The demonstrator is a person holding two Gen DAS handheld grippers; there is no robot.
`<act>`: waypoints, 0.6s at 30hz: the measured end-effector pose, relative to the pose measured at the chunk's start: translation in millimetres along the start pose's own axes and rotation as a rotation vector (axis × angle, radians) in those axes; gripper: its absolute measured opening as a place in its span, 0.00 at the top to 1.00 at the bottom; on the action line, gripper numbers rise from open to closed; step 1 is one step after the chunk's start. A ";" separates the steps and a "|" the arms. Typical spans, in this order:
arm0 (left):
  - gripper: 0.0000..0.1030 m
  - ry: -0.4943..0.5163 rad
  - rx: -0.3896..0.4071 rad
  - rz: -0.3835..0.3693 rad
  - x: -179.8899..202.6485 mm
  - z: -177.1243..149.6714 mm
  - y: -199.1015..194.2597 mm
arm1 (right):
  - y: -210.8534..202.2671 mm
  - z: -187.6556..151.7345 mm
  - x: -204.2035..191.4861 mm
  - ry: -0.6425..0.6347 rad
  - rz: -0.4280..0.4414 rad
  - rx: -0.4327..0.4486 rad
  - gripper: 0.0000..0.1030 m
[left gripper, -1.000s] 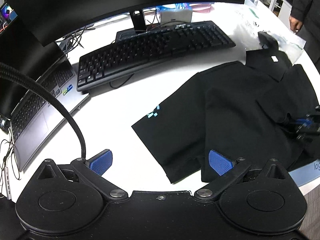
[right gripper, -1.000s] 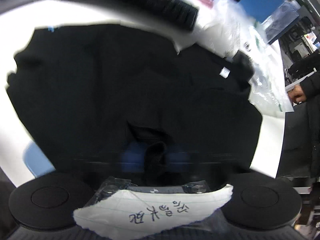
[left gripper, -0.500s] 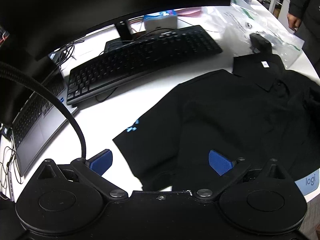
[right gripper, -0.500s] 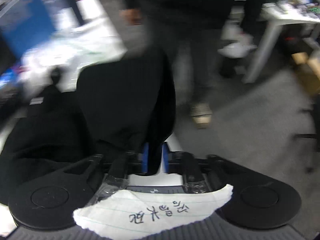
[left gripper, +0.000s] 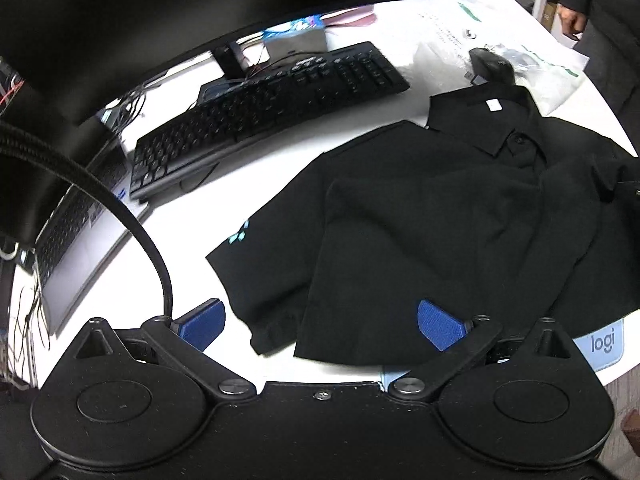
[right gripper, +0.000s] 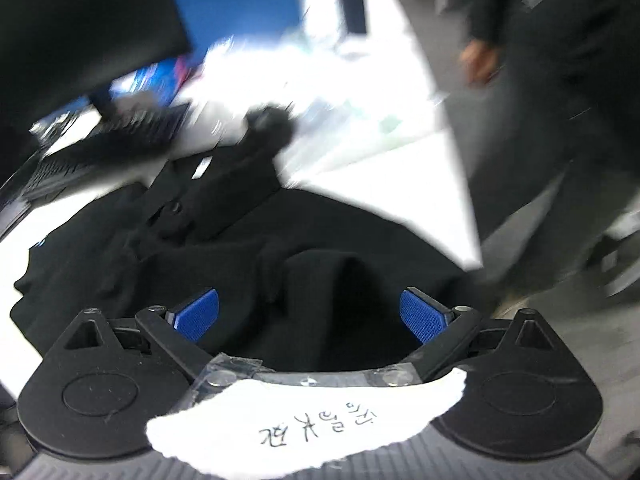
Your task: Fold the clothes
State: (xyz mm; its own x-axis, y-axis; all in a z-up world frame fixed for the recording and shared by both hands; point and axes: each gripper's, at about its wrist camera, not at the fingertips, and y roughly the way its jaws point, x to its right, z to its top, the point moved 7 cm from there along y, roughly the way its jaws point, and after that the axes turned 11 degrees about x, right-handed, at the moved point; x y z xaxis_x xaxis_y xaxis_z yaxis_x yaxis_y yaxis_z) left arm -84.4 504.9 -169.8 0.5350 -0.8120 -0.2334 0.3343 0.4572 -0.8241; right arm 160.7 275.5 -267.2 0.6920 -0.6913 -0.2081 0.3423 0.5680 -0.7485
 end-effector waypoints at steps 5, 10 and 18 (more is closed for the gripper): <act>0.01 -0.063 -0.029 0.022 -15.7 -16.4 -4.0 | 15.7 0.3 11.5 0.099 0.052 -0.046 0.94; 0.01 -0.050 -0.039 -0.009 -22.5 -23.4 1.4 | -59.8 -0.1 -4.1 0.084 0.149 0.128 0.95; 0.01 0.078 -0.010 -0.138 -8.9 -21.4 20.8 | -204.5 -131.1 -35.6 0.174 0.155 0.062 0.91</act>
State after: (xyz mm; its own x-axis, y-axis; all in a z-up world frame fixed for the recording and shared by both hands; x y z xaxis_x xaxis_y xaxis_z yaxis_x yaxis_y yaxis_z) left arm -98.8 513.8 -195.9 0.4227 -0.8926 -0.1569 0.3928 0.3364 -0.8559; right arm -17.2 125.4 -189.3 0.6210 -0.6571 -0.4273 0.2827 0.6962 -0.6598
